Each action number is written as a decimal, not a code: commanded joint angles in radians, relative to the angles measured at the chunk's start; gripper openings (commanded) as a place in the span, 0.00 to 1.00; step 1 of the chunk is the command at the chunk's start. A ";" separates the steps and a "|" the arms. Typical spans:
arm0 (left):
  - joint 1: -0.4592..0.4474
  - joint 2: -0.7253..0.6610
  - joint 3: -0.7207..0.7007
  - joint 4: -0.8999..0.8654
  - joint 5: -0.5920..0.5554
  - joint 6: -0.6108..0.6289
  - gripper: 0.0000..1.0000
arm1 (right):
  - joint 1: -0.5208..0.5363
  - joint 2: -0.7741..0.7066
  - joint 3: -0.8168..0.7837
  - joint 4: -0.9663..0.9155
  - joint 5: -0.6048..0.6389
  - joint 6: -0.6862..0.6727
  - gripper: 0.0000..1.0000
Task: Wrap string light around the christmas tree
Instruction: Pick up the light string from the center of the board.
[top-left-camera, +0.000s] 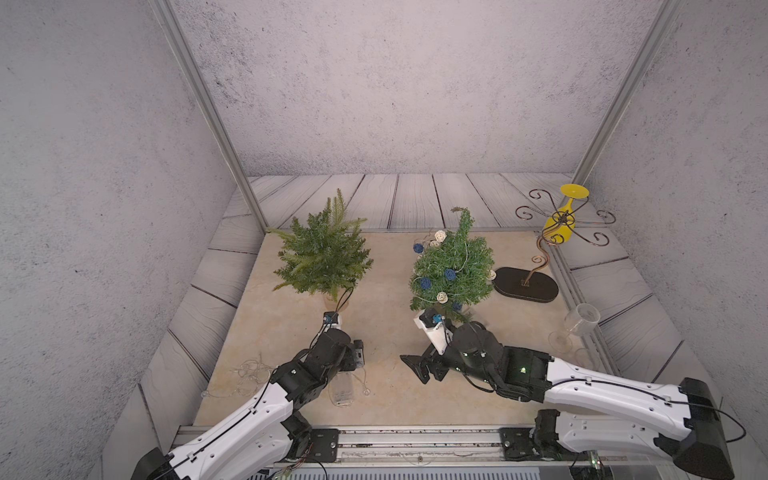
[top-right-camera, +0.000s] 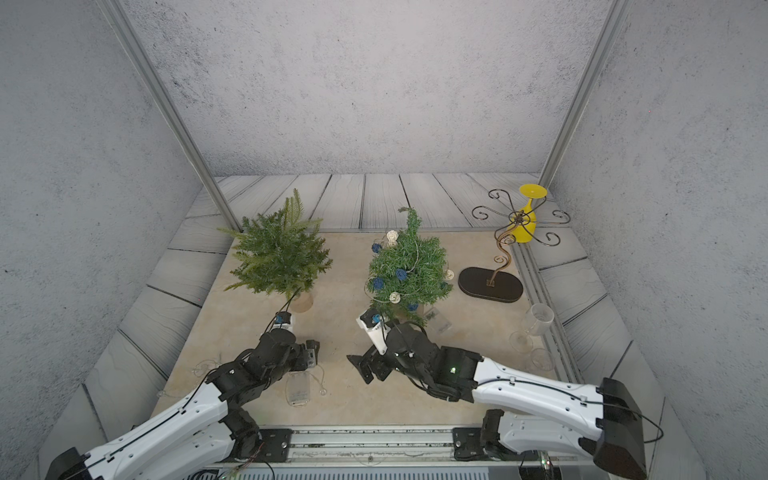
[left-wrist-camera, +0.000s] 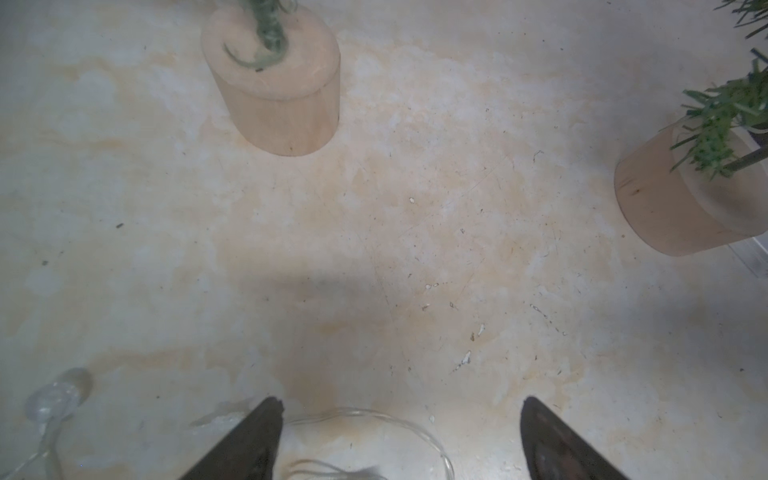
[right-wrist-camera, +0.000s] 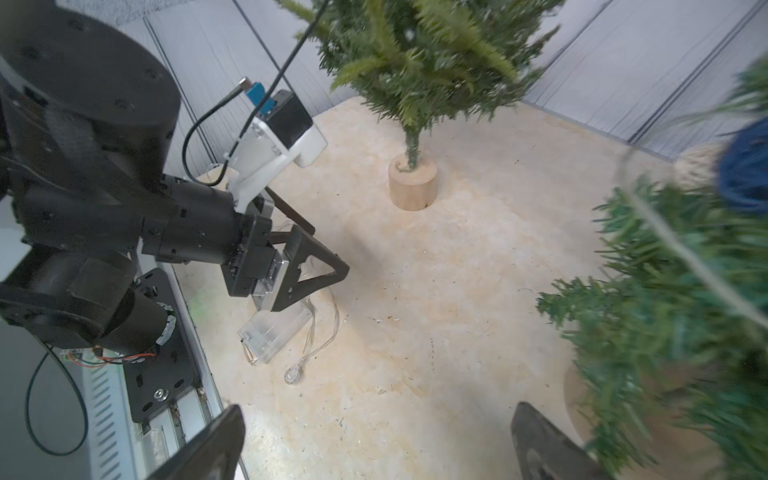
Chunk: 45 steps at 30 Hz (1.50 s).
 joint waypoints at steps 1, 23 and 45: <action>0.011 0.005 -0.010 0.044 -0.026 0.000 0.88 | 0.019 0.066 0.006 0.047 -0.022 -0.010 0.99; 0.267 0.053 0.004 0.100 0.146 0.063 0.77 | 0.132 0.670 0.149 0.387 -0.178 0.020 0.89; 0.317 0.053 -0.029 0.174 0.221 0.063 0.78 | 0.188 0.959 0.383 0.341 -0.006 0.022 1.00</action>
